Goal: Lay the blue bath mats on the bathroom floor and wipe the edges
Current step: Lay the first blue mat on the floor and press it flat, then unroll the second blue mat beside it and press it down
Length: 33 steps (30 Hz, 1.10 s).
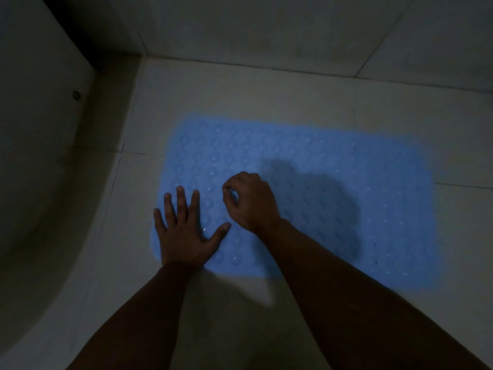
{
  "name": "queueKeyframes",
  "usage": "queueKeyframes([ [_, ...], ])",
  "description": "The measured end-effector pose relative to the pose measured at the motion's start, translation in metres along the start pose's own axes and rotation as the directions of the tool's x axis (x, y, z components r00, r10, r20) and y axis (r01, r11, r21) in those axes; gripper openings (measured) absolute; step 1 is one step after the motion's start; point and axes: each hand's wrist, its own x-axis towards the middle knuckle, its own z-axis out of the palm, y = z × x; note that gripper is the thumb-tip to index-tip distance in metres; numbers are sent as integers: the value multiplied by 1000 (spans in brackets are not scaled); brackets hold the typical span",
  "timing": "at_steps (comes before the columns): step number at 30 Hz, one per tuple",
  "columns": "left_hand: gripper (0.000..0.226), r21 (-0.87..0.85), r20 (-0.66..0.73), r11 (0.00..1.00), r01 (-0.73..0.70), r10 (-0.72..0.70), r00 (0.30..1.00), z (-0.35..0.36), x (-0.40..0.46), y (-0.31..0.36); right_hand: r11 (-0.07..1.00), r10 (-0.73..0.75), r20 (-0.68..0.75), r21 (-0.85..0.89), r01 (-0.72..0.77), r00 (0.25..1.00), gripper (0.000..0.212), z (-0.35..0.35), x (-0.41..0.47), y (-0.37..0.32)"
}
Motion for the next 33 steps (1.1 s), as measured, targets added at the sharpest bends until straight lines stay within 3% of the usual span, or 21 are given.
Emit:
queueKeyframes([
  [2, 112, -35, 166, 999, 25, -19, 986, -12, 2, -1, 992, 122, 150, -55, -115, 981, 23, -23, 3, 5],
  [4, 113, -18, 260, 999, 43, -37, 965, -29, 2, -3, 968, 249, 341, -124, -219, 906, 31, -52, 9, 15],
  [6, 107, 52, 191, 999, 12, -22, 981, -49, 4, 0, 953, 293, 450, -205, -222, 844, 39, -83, 18, 30],
  [9, 83, 182, 81, 967, -178, 166, 983, -74, 26, 34, 916, 389, 453, -281, -285, 802, 48, -143, 29, 59],
  [16, 69, 288, 81, 831, -477, 475, 876, -130, 104, 233, 806, 570, 185, -317, -500, 801, 52, -297, 27, 145],
  [22, 68, 316, -14, 663, -679, 719, 695, -153, 118, 417, 715, 661, -113, -203, -669, 741, 52, -416, -14, 227],
  [28, 66, 355, -78, 548, -758, 825, 560, -155, 132, 577, 701, 660, -403, 27, -713, 634, 50, -502, -46, 312],
  [33, 62, 329, -165, 536, -778, 843, 511, -152, 142, 690, 727, 562, -586, 13, -687, 584, 64, -584, -31, 376],
])
